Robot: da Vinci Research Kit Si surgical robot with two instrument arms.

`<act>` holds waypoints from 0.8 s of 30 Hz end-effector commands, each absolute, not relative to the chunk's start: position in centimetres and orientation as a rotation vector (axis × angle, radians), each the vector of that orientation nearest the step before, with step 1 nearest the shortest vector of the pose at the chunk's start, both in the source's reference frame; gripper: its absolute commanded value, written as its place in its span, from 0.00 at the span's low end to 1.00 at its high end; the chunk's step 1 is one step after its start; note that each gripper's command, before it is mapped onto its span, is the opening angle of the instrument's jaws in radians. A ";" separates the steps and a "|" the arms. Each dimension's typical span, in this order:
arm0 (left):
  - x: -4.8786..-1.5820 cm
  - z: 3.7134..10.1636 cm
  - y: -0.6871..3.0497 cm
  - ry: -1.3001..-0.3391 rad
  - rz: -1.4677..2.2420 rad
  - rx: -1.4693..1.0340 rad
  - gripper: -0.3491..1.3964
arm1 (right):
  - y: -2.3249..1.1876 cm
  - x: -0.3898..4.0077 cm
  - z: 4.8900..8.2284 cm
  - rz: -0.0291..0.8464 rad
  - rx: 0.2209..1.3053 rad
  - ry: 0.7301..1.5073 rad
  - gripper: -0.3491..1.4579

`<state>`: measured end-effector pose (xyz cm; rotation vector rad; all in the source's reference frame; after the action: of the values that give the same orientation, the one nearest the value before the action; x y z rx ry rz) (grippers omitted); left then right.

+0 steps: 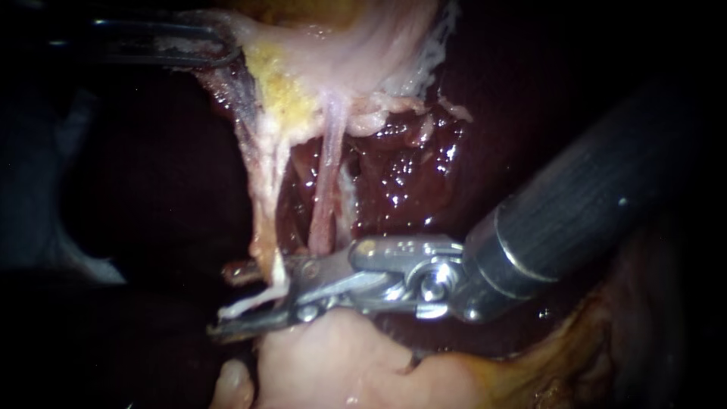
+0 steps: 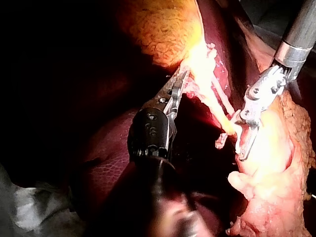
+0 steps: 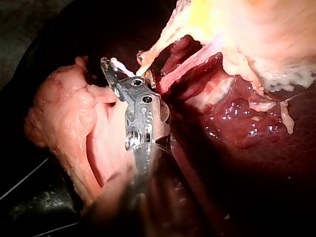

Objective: Clipping first clip left tube

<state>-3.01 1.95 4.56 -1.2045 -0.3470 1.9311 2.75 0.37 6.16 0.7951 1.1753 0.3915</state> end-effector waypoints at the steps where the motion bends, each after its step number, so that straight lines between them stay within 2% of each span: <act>1: -3.00 4.57 1.95 -0.348 1.931 -1.205 0.00 | 0.36 2.77 6.11 0.389 0.798 1.178 0.44; 7: -3.00 4.57 1.95 -0.348 1.931 -1.205 0.00 | 0.29 2.83 5.99 0.386 0.804 1.182 0.44; 12: -3.00 4.57 1.95 -0.347 1.931 -1.205 0.00 | 0.29 2.82 5.99 0.395 0.811 1.178 0.40; 16: -3.00 4.57 1.95 -0.347 1.931 -1.205 0.00 | 0.31 2.78 6.01 0.409 0.823 1.172 0.29; 23: -3.00 4.58 1.96 -0.347 1.931 -1.205 0.00 | 0.31 2.69 6.02 0.447 0.850 1.152 0.00; 24: -3.00 4.58 1.96 -0.347 1.931 -1.205 0.00 | 0.31 2.69 6.02 0.456 0.857 1.144 0.00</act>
<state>-3.00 1.96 4.58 -1.2048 -0.3468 1.9315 2.68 0.30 6.02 0.8598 1.1427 0.4626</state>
